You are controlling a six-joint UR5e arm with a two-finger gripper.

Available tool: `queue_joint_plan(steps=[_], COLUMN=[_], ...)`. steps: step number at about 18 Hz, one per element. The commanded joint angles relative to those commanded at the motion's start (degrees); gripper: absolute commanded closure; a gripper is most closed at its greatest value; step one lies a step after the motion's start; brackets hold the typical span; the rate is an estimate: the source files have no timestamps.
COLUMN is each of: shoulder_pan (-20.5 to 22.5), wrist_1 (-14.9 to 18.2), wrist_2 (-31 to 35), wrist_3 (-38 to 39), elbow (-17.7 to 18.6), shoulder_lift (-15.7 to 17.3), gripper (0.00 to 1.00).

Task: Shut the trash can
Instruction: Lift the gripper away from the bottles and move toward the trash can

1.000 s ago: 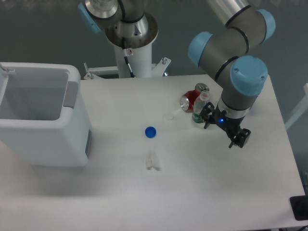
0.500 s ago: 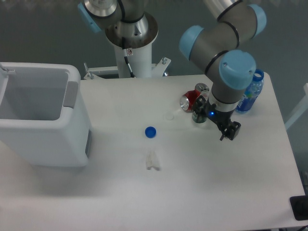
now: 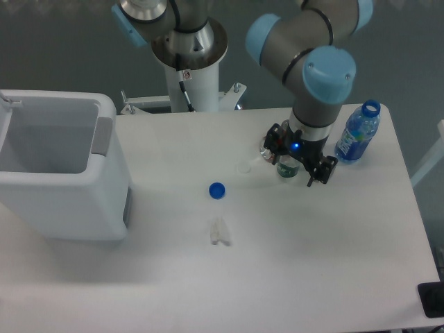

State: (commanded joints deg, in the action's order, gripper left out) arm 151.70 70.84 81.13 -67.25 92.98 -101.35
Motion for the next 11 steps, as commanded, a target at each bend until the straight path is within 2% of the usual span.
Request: queue_joint_plan(steps=[2, 4, 6, 11], shoulder_pan=[-1.05, -1.93, -4.12, -6.59], wrist_1=[0.0, 0.0, 0.0, -0.35], wrist_2=[-2.89, -4.57, -4.93, -8.35], wrist_3=[4.64, 8.78, 12.12, 26.96], elbow=[1.4, 1.67, 1.67, 1.07], shoulder_lift=[2.37, 4.83, 6.85, 11.61], gripper=[0.86, 0.98, 1.0, 1.0])
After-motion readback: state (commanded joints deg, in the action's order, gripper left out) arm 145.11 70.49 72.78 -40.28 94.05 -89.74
